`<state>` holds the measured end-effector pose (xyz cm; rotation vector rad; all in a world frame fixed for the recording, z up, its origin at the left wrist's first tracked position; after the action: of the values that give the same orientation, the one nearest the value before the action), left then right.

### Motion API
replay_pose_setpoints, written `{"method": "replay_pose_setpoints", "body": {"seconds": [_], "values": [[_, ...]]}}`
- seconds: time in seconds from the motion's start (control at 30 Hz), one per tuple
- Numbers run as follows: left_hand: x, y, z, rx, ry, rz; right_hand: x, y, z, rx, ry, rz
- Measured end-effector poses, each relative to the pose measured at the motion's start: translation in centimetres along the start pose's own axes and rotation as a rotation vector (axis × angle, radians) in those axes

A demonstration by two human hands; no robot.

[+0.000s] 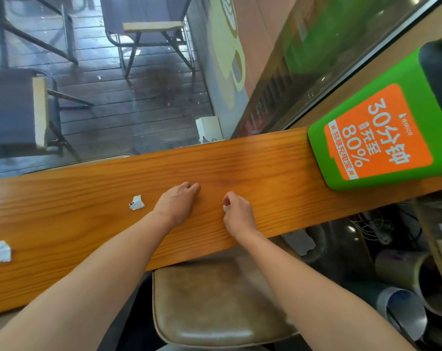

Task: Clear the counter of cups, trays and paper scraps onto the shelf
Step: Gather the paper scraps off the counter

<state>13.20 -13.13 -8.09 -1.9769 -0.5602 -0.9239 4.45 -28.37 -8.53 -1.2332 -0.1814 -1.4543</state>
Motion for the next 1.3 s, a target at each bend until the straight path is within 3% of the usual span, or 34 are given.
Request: {"method": "replay_pose_setpoints", "body": {"seconds": [0.3, 0.47, 0.57, 0.63, 0.87, 1.1, 1.3], "values": [[2.2, -6.1, 6.8, 0.178, -0.006, 0.005, -1.5, -1.1, 8.1, 0.117, -0.056, 0.27], [2.6, -11.3, 13.1, 0.303, -0.106, 0.055, -4.1, -2.6, 13.6, 0.287, -0.187, 0.196], [2.7, -15.0, 17.1, 0.395, -0.079, -0.067, -6.4, -3.3, 16.0, 0.342, -0.267, 0.21], [2.5, -17.1, 19.6, 0.466, -0.058, -0.157, -7.5, -3.4, 17.1, 0.354, -0.322, 0.21], [1.7, -22.0, 28.1, 0.661, 0.078, -0.245, -10.7, -3.2, 19.4, 0.297, -0.443, 0.15], [0.2, -22.0, 31.9, 0.624, 0.04, -0.165, -13.0, -2.3, 20.1, 0.224, -0.482, 0.051], [-0.1, -20.9, 31.7, 0.558, 0.012, -0.134, -14.7, -3.2, 20.4, 0.141, -0.369, 0.034]]}}
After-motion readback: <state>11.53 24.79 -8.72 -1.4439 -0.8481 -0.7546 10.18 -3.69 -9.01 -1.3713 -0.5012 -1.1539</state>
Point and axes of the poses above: each hand's wrist, its own y-axis towards the middle knuckle, its own x-axis out of the back of the hand, z = x × y, the point moved 3 cm from there along y, towards the middle knuckle, and after that the axes turned 1 degree about x, right-handed, at the moved point
